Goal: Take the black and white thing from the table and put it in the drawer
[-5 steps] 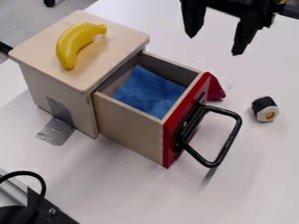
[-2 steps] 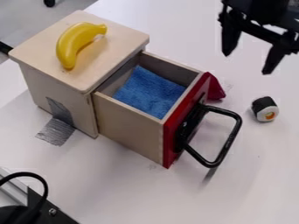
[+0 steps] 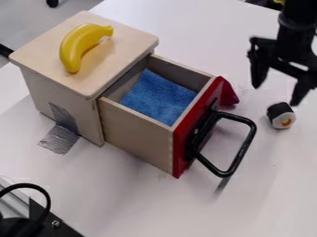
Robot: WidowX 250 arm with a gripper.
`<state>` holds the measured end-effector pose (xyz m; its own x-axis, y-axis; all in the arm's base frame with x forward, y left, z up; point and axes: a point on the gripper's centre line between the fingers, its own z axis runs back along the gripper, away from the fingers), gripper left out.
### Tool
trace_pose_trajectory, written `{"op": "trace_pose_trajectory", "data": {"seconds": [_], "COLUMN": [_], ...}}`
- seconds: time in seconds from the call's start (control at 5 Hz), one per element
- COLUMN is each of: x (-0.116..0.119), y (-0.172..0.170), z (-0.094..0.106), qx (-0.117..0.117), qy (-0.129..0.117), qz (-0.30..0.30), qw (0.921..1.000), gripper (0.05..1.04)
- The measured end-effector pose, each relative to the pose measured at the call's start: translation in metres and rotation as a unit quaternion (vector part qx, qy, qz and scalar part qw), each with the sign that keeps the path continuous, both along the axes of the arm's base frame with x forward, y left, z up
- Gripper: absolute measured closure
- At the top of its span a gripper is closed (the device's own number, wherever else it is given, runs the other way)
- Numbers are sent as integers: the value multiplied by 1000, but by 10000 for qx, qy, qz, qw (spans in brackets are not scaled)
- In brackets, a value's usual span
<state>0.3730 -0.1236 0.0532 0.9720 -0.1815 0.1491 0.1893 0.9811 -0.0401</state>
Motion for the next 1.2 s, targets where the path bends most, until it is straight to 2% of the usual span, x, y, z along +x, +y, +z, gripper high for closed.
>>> {"op": "trace_pose_trajectory", "data": {"seconds": [0.2, 0.4, 0.6, 1.0, 1.2], "x": [13, 13, 16, 11, 5], "y": [-13, -22, -22, -22, -19], "z": [-7, -22, -29, -44, -48], "qx": [-35, 56, 141, 421, 500], "qy": [-185, -168, -148, 27, 136], "qz": [-239, -411, -442, -553, -571], "qw": [9995, 9990, 9988, 9976, 9970], "gripper": [86, 86, 86, 86, 132]}}
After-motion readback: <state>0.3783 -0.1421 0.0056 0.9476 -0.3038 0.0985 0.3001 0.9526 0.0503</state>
